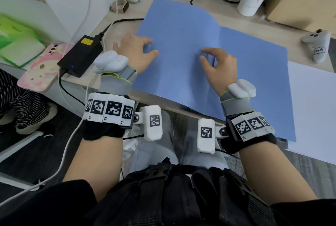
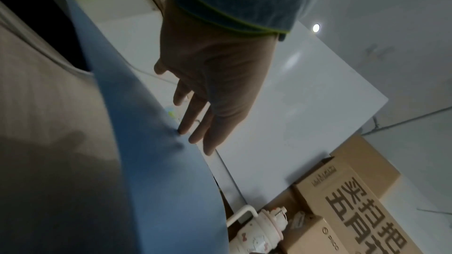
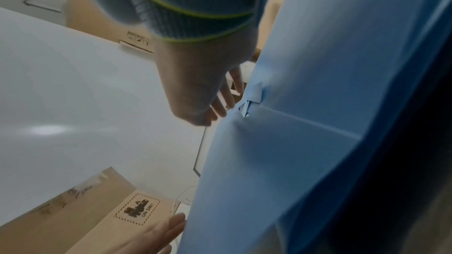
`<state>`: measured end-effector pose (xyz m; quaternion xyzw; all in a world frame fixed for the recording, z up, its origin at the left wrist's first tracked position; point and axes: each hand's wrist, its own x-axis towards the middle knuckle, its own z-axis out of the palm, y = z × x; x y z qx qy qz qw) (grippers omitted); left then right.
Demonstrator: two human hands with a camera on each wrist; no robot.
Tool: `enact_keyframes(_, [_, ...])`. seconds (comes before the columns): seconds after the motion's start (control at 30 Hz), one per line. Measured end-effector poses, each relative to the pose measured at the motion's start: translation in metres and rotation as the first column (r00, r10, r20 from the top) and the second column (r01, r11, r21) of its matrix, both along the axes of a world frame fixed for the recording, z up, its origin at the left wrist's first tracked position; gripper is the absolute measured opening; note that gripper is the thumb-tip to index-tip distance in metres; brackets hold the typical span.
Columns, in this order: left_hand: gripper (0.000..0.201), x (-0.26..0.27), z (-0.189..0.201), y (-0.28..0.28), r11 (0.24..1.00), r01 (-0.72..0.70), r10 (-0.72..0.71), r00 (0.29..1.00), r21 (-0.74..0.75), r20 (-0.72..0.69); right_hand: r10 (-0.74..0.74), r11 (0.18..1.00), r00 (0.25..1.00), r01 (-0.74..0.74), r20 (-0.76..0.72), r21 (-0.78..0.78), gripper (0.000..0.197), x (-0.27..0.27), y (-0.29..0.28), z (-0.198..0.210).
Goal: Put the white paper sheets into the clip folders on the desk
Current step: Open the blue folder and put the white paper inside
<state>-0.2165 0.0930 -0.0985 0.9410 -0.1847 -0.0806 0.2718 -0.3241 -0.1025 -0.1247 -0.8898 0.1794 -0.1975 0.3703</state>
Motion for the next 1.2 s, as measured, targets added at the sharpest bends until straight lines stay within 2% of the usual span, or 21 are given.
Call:
enact_keyframes(0.07, [0.062, -0.004, -0.001, -0.012, 0.991, 0.037, -0.038, 0.999, 0.13, 0.0, -0.157, 0.987, 0.987, 0.157, -0.022, 0.016, 0.031, -0.002, -0.008, -0.001])
enact_keyframes(0.13, [0.053, -0.012, 0.0, -0.024, 0.969, 0.076, -0.07, 0.997, 0.234, -0.033, -0.238, 0.97, 0.961, 0.242, -0.139, 0.015, 0.031, -0.002, -0.02, -0.004])
enact_keyframes(0.23, [0.062, -0.02, -0.003, -0.038, 0.942, 0.17, -0.152, 0.985, 0.289, -0.085, -0.233, 0.97, 0.935, 0.245, -0.268, 0.011, 0.019, -0.002, -0.031, -0.013])
enact_keyframes(0.4, [0.08, -0.026, -0.013, -0.065, 0.908, 0.292, -0.26, 0.955, 0.301, -0.144, -0.204, 0.971, 0.917, 0.233, -0.342, 0.046, 0.008, -0.001, -0.034, -0.019])
enact_keyframes(0.53, [0.08, -0.029, -0.021, -0.085, 0.901, 0.342, -0.309, 0.938, 0.266, -0.159, -0.212, 0.959, 0.923, 0.261, -0.32, 0.115, 0.036, 0.0, -0.038, -0.016])
enact_keyframes(0.67, [0.08, -0.029, -0.024, -0.095, 0.892, 0.362, -0.329, 0.93, 0.27, -0.162, -0.14, 0.968, 0.951, 0.19, -0.277, 0.163, 0.062, -0.003, -0.042, -0.013])
enact_keyframes(0.77, [0.08, -0.028, -0.025, -0.1, 0.882, 0.38, -0.342, 0.923, 0.278, -0.174, -0.087, 0.979, 0.939, 0.143, -0.334, 0.148, 0.06, -0.003, -0.042, -0.007])
enact_keyframes(0.97, [0.08, -0.027, -0.028, -0.104, 0.868, 0.393, -0.358, 0.919, 0.304, -0.167, -0.053, 0.999, 0.861, 0.046, -0.506, -0.027, 0.058, 0.005, -0.042, -0.008])
enact_keyframes(1.2, [0.083, -0.025, -0.031, -0.11, 0.86, 0.391, -0.356, 0.92, 0.328, -0.165, -0.039, 0.998, 0.824, 0.004, -0.566, -0.062, 0.063, 0.007, -0.045, -0.01])
